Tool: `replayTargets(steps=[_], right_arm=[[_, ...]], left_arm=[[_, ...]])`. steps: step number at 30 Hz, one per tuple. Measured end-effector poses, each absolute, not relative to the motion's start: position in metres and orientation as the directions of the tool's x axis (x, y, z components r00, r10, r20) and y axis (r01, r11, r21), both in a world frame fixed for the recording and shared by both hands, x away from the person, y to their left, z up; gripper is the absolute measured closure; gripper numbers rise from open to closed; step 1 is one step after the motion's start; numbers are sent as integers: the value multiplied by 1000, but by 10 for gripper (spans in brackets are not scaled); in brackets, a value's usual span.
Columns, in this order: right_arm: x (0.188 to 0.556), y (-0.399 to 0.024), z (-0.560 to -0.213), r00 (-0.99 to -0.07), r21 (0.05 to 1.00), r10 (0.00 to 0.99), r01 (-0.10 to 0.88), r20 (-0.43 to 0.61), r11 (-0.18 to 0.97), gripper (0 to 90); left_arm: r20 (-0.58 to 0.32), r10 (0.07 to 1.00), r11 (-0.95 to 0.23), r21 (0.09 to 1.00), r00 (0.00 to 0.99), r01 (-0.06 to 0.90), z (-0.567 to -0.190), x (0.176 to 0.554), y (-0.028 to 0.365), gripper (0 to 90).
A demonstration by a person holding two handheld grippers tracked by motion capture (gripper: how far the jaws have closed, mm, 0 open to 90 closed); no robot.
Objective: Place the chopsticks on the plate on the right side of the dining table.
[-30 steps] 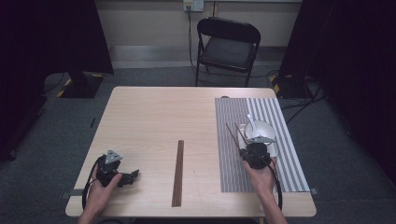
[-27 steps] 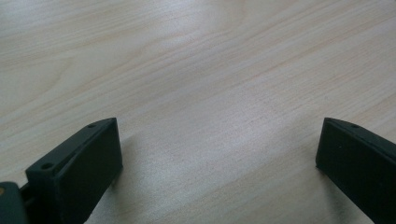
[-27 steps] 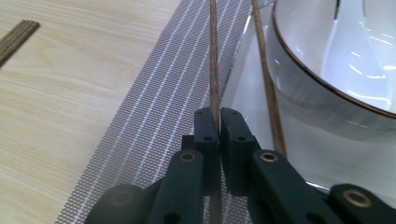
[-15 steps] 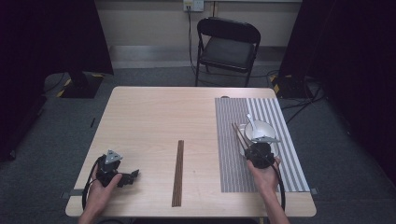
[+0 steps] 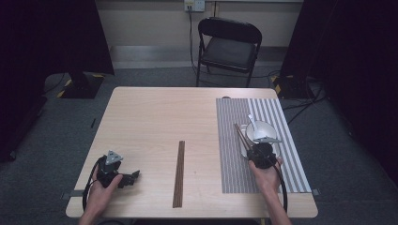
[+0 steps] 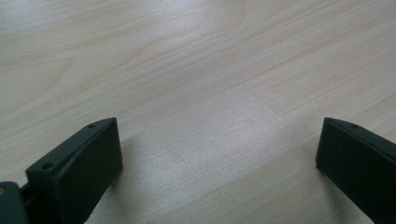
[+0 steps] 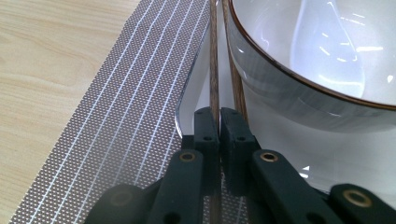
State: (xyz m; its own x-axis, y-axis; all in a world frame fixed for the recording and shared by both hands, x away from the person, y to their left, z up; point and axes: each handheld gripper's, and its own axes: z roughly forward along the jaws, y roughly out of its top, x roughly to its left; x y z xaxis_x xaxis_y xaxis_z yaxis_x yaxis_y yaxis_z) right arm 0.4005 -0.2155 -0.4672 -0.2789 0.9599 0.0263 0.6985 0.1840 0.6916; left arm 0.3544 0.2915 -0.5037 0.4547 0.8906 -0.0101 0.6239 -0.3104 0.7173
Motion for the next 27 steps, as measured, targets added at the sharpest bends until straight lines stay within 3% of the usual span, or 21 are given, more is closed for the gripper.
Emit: replayTargets(steps=[14, 20, 27], right_arm=[[400, -216, -467, -269, 692, 963, 698, 15, 184, 853], [396, -216, -462, -267, 716, 964, 677, 23, 170, 795], [395, -207, -463, -311, 718, 950, 668, 29, 197, 863]], left_arm=[[-10, 891, -310, 717, 455, 624, -504, 354, 291, 0], [-10, 890, -311, 717, 455, 624, -504, 354, 291, 0], [-10, 891, -311, 717, 455, 624, -504, 354, 291, 0]])
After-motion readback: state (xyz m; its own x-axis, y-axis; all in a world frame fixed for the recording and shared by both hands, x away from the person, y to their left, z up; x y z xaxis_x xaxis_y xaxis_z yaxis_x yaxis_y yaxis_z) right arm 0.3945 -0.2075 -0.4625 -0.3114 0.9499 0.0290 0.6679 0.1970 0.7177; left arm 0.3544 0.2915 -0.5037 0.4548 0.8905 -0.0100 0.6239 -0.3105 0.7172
